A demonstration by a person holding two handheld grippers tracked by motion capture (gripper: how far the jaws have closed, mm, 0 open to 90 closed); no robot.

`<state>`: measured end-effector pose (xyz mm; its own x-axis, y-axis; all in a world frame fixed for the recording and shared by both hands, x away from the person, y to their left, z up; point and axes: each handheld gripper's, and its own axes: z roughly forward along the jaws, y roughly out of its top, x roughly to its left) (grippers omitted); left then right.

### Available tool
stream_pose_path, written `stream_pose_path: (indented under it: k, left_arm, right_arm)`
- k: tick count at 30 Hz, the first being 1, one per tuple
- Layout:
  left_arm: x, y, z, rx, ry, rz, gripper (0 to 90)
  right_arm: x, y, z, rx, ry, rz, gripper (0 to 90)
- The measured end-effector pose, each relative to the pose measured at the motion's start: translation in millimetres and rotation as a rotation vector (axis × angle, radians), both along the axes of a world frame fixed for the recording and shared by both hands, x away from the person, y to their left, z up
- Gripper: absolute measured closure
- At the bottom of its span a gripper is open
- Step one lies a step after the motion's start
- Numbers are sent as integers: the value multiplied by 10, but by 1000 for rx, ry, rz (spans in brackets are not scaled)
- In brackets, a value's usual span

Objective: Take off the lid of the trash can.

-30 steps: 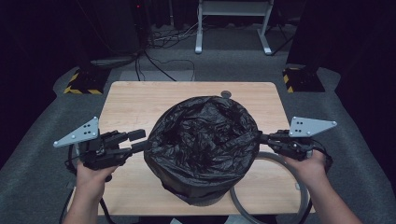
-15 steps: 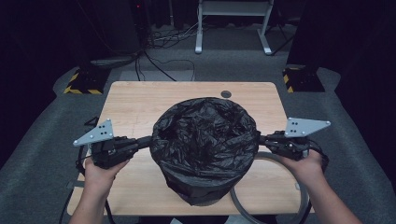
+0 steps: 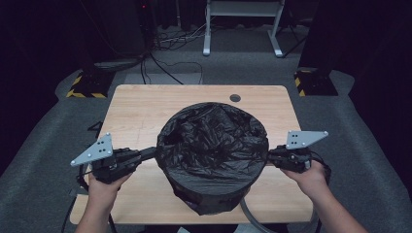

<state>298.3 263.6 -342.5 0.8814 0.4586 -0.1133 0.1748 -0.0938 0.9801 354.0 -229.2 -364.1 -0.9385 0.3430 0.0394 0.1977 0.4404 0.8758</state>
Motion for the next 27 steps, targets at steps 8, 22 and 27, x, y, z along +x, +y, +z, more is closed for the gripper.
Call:
stream_pose_path:
  k: [8, 22, 27]
  left_arm:
    - [33, -118, -42, 131, 55, -10, 900]
    - [-44, -100, -20, 91, 22, -47, 900]
    - [-94, -108, -178, 177, 49, -43, 900]
  right_arm:
    - [15, -24, 5, 37, 5, 0, 900]
    - [47, -7, -155, -46, 44, 21, 900]
    - [-20, -42, 31, 42, -12, 30, 900]
